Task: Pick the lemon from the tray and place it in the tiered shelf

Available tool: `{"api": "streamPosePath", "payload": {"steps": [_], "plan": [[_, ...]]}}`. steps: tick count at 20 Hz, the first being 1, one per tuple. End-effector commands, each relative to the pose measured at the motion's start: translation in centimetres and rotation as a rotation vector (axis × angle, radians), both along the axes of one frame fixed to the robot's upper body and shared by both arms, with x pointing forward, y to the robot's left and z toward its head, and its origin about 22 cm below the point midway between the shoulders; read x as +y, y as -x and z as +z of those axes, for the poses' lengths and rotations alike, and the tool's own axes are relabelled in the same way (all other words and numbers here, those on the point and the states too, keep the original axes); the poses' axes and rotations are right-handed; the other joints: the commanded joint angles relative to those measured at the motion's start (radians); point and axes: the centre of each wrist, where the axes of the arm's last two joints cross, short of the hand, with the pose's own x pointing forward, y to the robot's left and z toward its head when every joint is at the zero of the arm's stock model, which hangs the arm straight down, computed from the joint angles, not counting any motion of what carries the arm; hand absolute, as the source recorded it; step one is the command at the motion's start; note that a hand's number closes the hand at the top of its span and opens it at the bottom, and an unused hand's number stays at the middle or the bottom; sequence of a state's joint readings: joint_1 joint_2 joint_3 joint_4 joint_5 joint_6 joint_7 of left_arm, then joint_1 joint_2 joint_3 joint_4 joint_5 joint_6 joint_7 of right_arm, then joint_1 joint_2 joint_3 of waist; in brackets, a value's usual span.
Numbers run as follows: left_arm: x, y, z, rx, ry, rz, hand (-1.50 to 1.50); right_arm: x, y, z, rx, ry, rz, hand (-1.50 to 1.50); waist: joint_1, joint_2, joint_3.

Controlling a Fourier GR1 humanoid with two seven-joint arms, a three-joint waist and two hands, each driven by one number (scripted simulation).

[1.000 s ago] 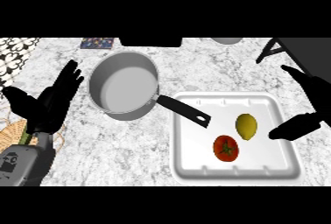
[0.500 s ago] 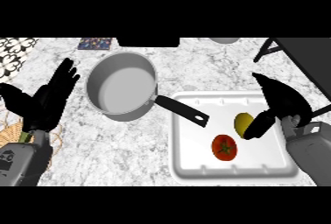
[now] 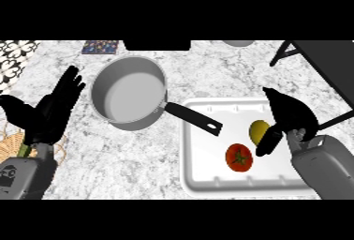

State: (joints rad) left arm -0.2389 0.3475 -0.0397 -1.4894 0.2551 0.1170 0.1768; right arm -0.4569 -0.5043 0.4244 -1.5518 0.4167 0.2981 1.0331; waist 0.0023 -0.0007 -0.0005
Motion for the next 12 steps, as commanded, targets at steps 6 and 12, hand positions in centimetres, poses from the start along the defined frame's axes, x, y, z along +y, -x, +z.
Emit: {"api": "streamPosePath", "payload": {"steps": [6,12], "plan": [[0.3,-0.7,-0.8,-0.013,0.015,0.016,0.00,-0.2,-0.7,-1.9,0.092,0.070,-0.062,-1.50,-0.002,0.001,0.000],[0.2,-1.7,-0.4,0.010,0.014,0.002,0.00,1.4,0.1,-4.0,0.048,0.037,-0.074,-1.50,-0.002,0.002,0.000]]}}
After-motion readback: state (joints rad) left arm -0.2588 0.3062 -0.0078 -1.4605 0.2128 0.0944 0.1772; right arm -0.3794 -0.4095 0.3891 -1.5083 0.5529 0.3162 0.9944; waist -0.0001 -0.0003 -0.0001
